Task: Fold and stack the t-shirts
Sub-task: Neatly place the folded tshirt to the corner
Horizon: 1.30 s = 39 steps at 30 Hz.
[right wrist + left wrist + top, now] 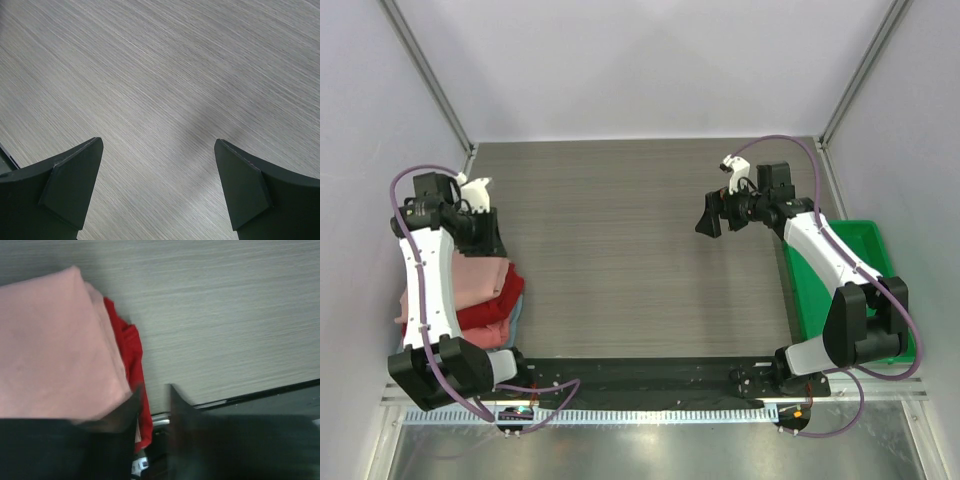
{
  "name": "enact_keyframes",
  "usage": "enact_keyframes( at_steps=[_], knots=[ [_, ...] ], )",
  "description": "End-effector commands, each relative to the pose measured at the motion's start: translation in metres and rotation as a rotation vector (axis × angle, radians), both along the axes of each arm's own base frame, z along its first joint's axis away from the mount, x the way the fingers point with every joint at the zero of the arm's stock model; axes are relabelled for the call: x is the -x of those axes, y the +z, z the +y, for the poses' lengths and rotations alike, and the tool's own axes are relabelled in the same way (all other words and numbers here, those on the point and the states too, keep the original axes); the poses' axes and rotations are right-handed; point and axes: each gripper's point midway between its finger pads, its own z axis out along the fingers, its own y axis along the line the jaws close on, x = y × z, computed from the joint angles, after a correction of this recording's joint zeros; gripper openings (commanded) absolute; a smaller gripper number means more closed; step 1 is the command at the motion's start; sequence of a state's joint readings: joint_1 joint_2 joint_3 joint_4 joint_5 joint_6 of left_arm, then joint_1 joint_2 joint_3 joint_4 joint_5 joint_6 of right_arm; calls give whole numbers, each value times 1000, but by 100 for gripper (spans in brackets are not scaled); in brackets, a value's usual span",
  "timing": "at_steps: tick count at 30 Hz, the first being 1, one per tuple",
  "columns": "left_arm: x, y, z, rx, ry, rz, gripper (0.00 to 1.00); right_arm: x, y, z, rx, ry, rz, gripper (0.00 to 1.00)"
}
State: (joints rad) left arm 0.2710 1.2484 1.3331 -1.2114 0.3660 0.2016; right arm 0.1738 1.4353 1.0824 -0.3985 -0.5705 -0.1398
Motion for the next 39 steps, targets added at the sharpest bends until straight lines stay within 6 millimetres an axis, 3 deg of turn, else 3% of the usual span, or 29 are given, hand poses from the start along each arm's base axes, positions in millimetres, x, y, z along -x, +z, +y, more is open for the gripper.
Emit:
enact_keyframes(
  at_steps=[1, 3, 13, 21, 24, 27, 31, 35, 39],
  knots=[
    [23, -4, 3, 19, -26, 85, 13, -3, 6, 2, -8, 24, -40, 100],
    [27, -7, 3, 20, -29, 103, 0, -4, 3, 5, -20, 33, -28, 100],
    [79, -46, 20, -130, -56, 247, 0, -23, -9, 14, -34, 68, 0, 100],
    [87, -53, 21, -145, -68, 260, 0, -25, -14, 19, -54, 87, 23, 100],
    [83, -47, 16, -130, -91, 218, 0, -25, -17, 19, -51, 92, 28, 100],
    [67, -28, 9, -91, -102, 133, 0, -26, -16, 20, -59, 96, 33, 100],
    [41, -2, 16, -115, -81, 38, 0, -27, -18, 22, -65, 101, 42, 100],
    [34, -6, 23, -138, -65, 48, 0, -31, -18, 23, -60, 104, 36, 100],
    [47, -31, 30, -171, -58, 128, 0, -34, -18, 23, -58, 104, 33, 100]
  ],
)
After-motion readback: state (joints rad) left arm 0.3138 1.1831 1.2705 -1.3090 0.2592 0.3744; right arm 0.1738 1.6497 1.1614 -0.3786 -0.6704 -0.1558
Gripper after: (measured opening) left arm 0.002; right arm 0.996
